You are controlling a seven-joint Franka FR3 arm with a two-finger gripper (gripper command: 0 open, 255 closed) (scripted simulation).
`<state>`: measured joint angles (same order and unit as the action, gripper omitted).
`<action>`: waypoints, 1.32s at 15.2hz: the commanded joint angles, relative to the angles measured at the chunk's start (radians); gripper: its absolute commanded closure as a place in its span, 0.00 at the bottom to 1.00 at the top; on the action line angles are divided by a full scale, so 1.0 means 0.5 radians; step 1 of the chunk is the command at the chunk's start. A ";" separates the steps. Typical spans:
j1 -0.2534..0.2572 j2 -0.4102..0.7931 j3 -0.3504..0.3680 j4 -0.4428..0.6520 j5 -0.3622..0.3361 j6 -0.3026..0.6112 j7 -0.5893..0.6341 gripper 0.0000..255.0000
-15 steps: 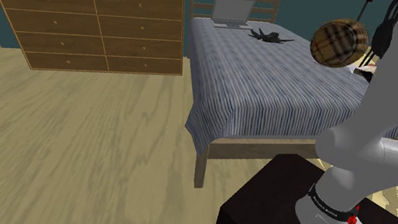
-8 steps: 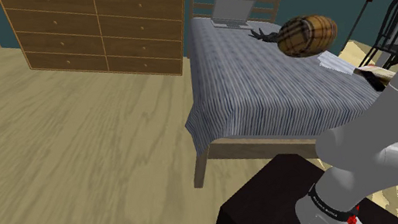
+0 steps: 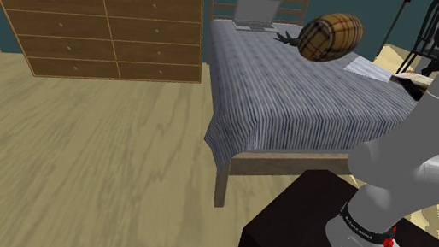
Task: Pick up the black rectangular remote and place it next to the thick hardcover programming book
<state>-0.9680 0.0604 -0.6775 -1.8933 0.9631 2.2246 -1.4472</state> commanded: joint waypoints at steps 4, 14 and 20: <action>0.000 0.005 0.001 0.002 0.006 0.002 -0.003 0.00; 0.000 0.005 0.001 0.002 0.006 0.002 -0.002 1.00; 0.196 0.466 -0.024 0.580 -1.088 -0.272 1.196 0.00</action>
<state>-0.8942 0.2263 -0.6820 -1.6875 0.5651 2.1523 -1.0140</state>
